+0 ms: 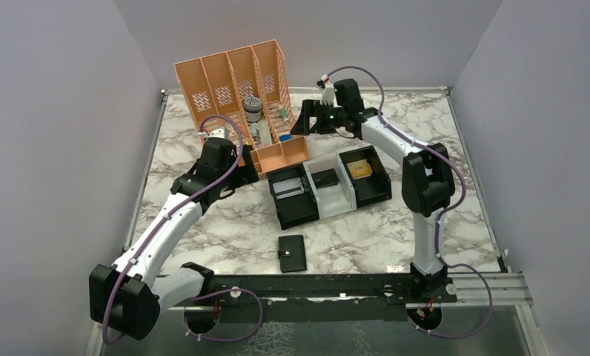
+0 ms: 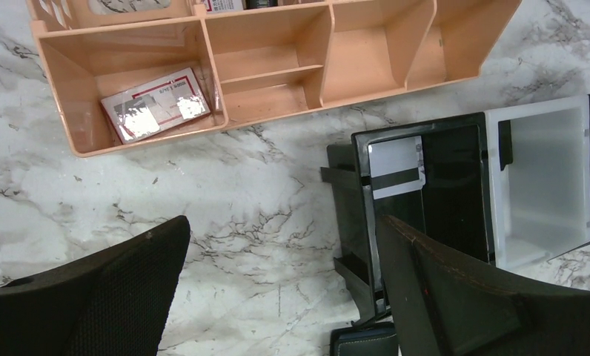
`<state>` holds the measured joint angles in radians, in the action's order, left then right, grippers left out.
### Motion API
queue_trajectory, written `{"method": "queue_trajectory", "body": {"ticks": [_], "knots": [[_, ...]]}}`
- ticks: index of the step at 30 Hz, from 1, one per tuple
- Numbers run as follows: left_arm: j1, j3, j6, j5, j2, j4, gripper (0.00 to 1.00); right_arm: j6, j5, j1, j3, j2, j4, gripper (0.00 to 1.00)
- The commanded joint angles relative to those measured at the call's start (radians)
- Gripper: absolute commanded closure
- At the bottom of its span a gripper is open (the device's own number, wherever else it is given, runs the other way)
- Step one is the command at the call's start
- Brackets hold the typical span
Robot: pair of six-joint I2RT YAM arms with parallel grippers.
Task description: Take the credit cards out of the card holder
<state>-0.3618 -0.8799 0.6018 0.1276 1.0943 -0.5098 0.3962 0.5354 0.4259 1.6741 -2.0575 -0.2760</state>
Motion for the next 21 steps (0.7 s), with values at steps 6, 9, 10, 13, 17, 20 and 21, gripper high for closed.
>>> {"method": "queue_trajectory", "body": {"ticks": [6, 9, 10, 13, 17, 20, 21], "knots": [[0.007, 0.031, 0.043, 0.035, -0.039, 0.027, 0.01, -0.033, -0.076, 0.017, 0.28, -0.233, -0.123, 0.01], [0.007, 0.039, 0.045, 0.037, -0.046, 0.027, 0.01, -0.053, -0.04, 0.033, 0.353, -0.294, -0.154, 0.01], [0.008, 0.041, 0.045, 0.039, -0.046, 0.027, 0.01, -0.055, -0.024, 0.042, 0.371, -0.311, -0.157, 0.01], [0.007, 0.046, 0.053, 0.045, -0.047, 0.03, 0.01, -0.037, 0.007, 0.075, 0.404, -0.348, -0.147, 0.02], [0.008, 0.053, 0.069, 0.054, -0.043, 0.031, 0.01, 0.041, -0.037, 0.122, 0.419, -0.374, -0.11, 0.03], [0.01, 0.069, 0.101, 0.087, -0.047, 0.029, 0.01, 0.114, -0.068, 0.152, 0.412, -0.382, -0.065, 0.02], [0.013, 0.075, 0.115, 0.099, -0.048, 0.029, 0.01, 0.132, -0.082, 0.163, 0.415, -0.385, -0.057, 0.02]]}}
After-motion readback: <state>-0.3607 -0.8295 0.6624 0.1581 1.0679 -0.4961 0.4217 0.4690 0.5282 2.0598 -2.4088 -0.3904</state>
